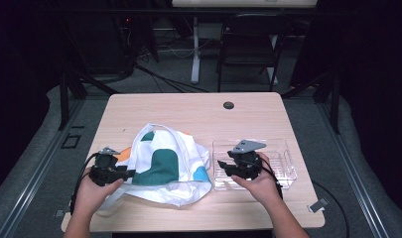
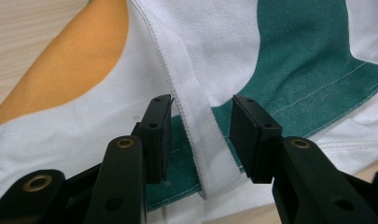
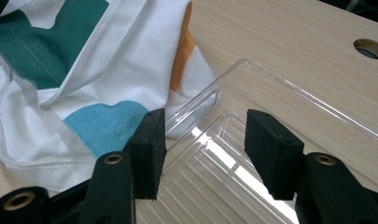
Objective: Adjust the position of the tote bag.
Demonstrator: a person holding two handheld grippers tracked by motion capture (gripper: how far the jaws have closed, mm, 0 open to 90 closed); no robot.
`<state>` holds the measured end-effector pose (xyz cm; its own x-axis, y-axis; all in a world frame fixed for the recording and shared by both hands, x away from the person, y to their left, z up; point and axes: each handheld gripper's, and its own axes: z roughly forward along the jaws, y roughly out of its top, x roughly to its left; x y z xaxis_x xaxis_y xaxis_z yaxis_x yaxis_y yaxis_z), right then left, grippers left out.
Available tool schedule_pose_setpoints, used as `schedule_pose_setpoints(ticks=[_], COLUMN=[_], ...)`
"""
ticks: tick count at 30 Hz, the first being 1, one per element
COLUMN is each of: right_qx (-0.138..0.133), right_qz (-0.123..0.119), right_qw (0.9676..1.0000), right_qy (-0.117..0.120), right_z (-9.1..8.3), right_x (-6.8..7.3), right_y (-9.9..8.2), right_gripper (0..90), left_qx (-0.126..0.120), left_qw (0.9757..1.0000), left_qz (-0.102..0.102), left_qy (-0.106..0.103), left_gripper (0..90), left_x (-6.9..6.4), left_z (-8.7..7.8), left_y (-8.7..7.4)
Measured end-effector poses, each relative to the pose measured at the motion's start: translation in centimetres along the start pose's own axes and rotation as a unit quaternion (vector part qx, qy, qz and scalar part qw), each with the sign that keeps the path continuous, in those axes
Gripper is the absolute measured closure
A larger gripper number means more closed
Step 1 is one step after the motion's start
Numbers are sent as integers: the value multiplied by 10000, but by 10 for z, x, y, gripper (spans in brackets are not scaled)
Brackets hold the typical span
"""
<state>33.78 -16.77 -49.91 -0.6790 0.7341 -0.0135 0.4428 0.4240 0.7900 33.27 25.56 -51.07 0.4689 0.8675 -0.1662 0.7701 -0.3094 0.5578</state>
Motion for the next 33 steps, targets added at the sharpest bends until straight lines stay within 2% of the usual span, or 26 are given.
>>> schedule_pose_setpoints(ticks=[8, 17, 24, 33], right_qx=[-10, 7, 13, 25], right_qz=[-1, 32, 31, 43], right_qw=[10000, 10000, 10000, 10000], right_qy=[-23, -35, -27, -24], right_z=[-1, 0, 0, 1], right_x=[0, -1, 0, 0], right_y=[0, 0, -1, -1], right_gripper=[485, 485, 485, 483], left_qx=[134, 142, 127, 124], left_qw=[9999, 9998, 9993, 9991], left_qz=[94, 158, 350, 392], left_qy=[24, -34, -43, -45], left_gripper=[653, 712, 782, 839], left_x=[-1, -3, -8, -9], left_z=[3, 1, -1, -3], left_y=[0, 1, 2, 2])
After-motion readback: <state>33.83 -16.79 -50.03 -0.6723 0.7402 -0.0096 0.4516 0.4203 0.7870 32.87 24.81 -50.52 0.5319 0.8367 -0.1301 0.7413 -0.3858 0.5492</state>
